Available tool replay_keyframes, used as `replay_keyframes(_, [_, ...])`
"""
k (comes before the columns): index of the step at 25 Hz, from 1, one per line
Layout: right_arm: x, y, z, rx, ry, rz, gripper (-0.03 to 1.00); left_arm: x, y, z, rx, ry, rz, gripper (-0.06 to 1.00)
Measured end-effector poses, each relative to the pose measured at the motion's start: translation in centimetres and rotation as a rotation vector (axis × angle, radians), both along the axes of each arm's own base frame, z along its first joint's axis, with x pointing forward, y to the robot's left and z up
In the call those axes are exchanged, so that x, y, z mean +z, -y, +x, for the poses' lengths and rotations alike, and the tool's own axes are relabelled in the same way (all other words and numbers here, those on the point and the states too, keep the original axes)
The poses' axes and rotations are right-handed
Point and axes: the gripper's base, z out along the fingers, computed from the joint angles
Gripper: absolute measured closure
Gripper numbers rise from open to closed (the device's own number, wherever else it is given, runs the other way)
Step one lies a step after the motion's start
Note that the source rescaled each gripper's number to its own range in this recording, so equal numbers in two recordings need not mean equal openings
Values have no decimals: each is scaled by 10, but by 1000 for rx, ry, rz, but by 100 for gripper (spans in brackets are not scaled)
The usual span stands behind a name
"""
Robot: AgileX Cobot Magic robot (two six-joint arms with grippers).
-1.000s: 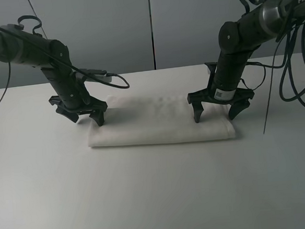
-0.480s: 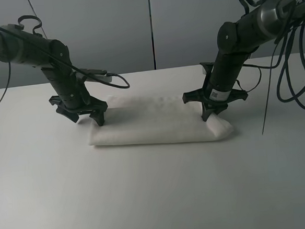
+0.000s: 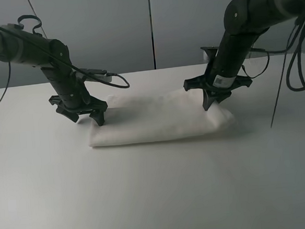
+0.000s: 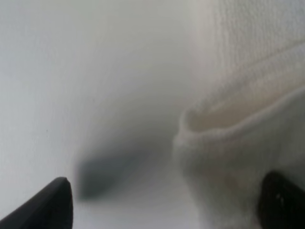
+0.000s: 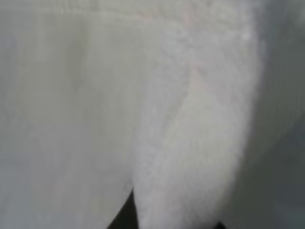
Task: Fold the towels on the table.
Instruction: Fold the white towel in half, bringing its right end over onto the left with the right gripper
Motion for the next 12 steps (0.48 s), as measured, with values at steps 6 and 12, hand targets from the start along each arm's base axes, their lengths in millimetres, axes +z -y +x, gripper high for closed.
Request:
replay_keyframes(6, [40, -11, -6, -38, 46, 194, 95, 0, 0, 0, -3, -1, 5, -5])
replay_keyframes(12, [46, -53, -15, -4, 94, 325, 95, 0, 0, 0, -3, -3, 5, -5])
